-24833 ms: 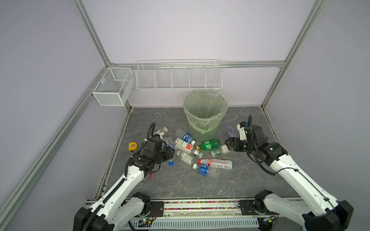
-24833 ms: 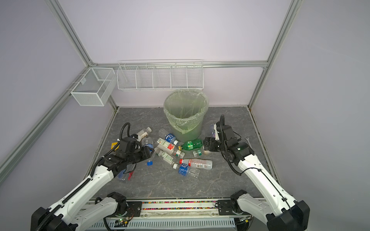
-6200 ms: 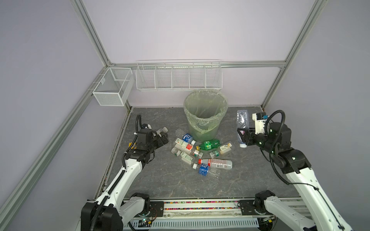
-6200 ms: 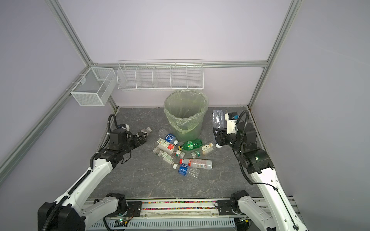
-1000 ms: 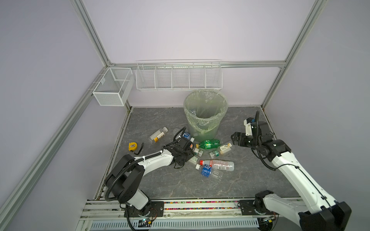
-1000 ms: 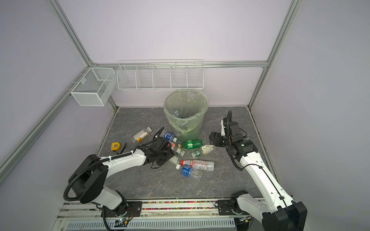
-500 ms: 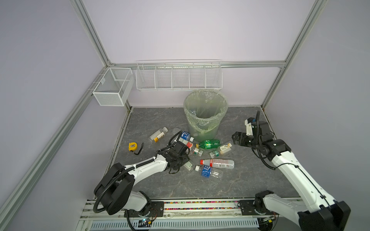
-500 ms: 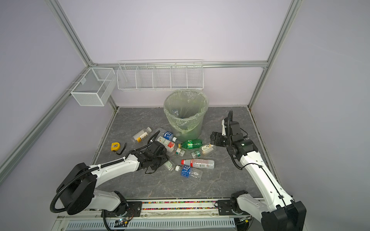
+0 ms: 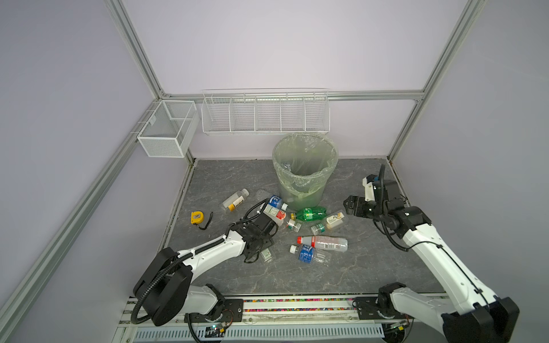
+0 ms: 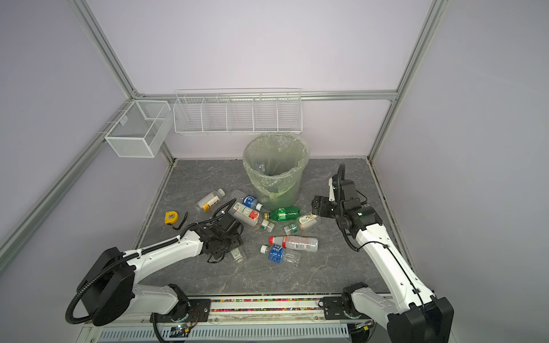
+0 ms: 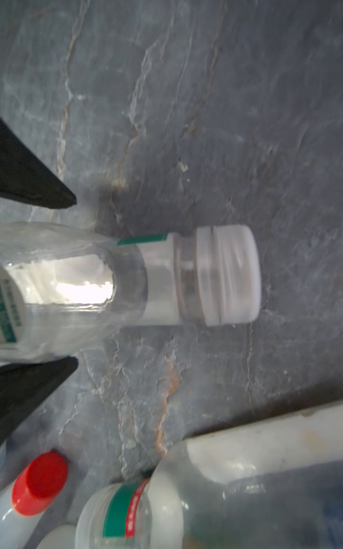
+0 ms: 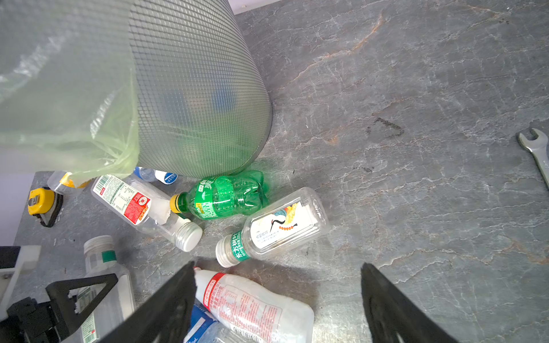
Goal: Throw the plastic bottles in the bin
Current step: Pick up the plastic bottle from the center of the table.
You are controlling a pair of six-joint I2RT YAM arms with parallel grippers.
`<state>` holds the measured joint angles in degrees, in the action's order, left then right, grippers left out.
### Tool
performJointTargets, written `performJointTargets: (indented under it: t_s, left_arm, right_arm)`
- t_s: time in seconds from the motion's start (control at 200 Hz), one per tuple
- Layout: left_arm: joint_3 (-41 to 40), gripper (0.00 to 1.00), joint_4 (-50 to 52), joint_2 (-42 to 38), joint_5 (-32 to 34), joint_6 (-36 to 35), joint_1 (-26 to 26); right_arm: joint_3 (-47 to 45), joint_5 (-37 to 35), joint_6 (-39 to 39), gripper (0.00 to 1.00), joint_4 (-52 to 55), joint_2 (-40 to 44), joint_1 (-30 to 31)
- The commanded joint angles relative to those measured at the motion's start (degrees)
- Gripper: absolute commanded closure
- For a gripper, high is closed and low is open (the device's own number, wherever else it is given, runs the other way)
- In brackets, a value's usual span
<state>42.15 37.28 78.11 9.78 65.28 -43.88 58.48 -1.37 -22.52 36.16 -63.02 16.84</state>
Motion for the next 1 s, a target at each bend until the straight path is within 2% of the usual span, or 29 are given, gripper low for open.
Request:
performJointTargets:
  t_s: [0.0,0.21,0.545,0.965,0.995]
  left_arm:
    - [1.68,0.2,3.55,1.64,1.42,-1.33,0.11]
    - [2.14,0.25,2.89,5.26,0.48,-1.03,0.11]
    - [3.75,0.43,4.51,5.55,2.66,-1.64,0.1]
    - [2.07,0.45,3.32,-3.48,6.12,-2.7,1.1]
    - [1.77,0.45,2.79,-4.15,6.05,-4.79,1.53]
  right_arm:
    - [0.49,1.0,-0.34,0.12,-0.86,-0.76,-0.43]
    - [0.41,0.85,-0.09,0.12,-0.68,-0.18,-0.47]
    - [-0.7,-0.04,0.19,0.12,-0.29,0.72,-0.74]
    - [-0.89,0.65,0.11,0.12,-0.23,-1.46,-0.77]
    - [-0.97,0.65,0.07,0.12,-0.31,-1.56,-0.84]
